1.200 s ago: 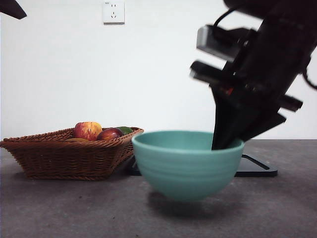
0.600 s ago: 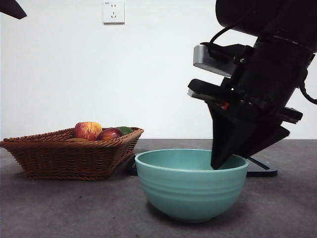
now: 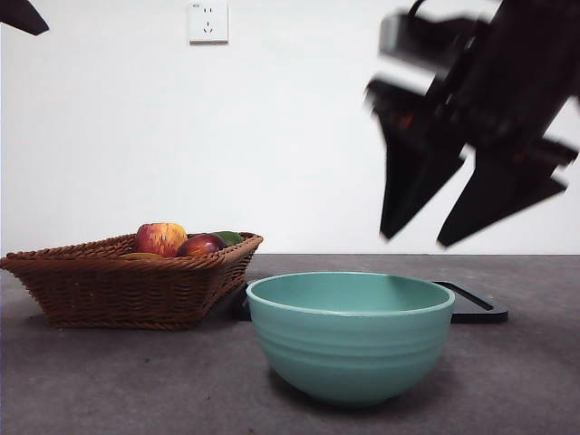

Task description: Pick up the wifruite, put it on the bowl, pick up the plate, put it on desk

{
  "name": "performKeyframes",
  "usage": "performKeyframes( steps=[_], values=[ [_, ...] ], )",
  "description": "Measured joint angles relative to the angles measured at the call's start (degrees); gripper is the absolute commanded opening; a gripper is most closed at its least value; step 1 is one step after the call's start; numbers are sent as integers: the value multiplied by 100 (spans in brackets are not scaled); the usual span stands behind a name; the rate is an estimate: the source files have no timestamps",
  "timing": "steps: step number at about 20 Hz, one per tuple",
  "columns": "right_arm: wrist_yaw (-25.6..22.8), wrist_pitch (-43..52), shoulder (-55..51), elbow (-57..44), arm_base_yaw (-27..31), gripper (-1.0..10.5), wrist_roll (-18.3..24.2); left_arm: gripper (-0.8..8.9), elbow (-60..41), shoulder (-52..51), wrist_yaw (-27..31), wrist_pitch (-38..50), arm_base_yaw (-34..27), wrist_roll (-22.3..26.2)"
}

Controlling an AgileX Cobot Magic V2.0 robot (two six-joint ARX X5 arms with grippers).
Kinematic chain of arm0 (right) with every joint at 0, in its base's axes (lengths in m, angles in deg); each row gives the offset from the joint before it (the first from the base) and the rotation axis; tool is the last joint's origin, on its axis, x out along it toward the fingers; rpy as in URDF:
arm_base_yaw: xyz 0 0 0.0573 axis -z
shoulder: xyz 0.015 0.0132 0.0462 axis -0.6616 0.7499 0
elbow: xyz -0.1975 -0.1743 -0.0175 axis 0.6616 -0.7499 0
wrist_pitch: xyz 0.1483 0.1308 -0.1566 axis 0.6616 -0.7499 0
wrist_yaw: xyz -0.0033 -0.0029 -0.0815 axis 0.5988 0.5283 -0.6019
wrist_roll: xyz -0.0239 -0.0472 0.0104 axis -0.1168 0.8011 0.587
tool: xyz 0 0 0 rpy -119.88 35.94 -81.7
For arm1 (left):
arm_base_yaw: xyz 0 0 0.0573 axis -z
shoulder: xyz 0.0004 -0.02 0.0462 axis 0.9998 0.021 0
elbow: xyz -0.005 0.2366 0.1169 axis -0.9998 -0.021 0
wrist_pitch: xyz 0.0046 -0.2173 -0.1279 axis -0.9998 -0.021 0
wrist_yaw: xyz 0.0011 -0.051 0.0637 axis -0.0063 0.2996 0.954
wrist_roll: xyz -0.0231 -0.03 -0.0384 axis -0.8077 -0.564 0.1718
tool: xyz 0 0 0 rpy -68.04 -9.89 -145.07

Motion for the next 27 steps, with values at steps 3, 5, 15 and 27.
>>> performKeyframes(
  steps=[3,5,15,27],
  values=[
    [-13,-496,-752,22,0,293,0,375,0,0,0,2,0,0],
    [-7,-831,-1250,22,0,293,2,374,0,0,0,4,0,0],
    [1246,-1878,-2929,28,0,293,44,375,0,0,0,4,0,-2],
    [1666,-1882,-2964,28,0,51,44,108,0,0,0,2,0,0]
  ],
)
